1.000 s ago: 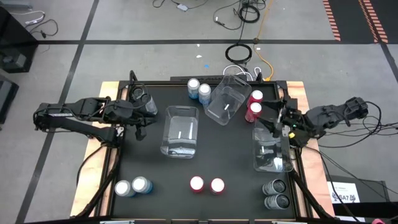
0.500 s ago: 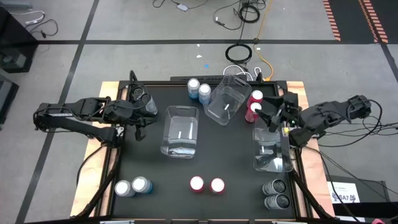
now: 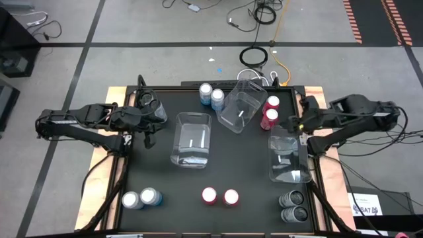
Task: Sort soda cans
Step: Adjust the right transparent bin
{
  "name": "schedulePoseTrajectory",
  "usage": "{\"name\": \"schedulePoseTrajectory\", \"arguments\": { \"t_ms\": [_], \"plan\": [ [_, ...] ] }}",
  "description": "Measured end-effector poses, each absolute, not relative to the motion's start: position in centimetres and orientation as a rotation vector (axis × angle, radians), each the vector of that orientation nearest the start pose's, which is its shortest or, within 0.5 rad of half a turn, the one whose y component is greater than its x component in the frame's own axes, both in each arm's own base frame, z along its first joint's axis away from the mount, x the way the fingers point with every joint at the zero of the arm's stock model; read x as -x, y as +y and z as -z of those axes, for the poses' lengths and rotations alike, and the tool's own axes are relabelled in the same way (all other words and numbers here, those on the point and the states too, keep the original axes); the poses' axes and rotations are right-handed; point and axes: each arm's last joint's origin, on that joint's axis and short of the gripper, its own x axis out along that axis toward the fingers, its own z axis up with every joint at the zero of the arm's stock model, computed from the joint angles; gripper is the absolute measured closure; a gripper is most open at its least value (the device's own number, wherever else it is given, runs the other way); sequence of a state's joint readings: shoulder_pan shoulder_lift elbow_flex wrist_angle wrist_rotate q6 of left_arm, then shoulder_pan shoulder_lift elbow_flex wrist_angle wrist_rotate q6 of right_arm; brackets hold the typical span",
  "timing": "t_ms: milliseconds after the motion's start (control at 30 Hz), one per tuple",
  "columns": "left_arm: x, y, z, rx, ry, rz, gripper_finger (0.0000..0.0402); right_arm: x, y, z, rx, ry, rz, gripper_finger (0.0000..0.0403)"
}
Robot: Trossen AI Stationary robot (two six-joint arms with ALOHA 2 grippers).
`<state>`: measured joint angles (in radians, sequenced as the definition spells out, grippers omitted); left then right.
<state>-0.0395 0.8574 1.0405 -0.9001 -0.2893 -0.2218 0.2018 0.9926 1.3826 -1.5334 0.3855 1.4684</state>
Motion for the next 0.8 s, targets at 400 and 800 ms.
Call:
{"name": "schedulePoseTrajectory", "arguments": {
  "t_ms": [400,800],
  "plan": [
    [-14.9,0.2,-34.3,0.094,0.686,-0.317,0.0278,-15.9,2.9,-30.5,-1.138,0.995,1.036,0.0027],
    [-14.9,0.2,-34.3,0.096,0.688,-0.318,0.0278,-17.4,3.6,-22.2,-1.290,1.013,1.029,0.0028]
  ]
}}
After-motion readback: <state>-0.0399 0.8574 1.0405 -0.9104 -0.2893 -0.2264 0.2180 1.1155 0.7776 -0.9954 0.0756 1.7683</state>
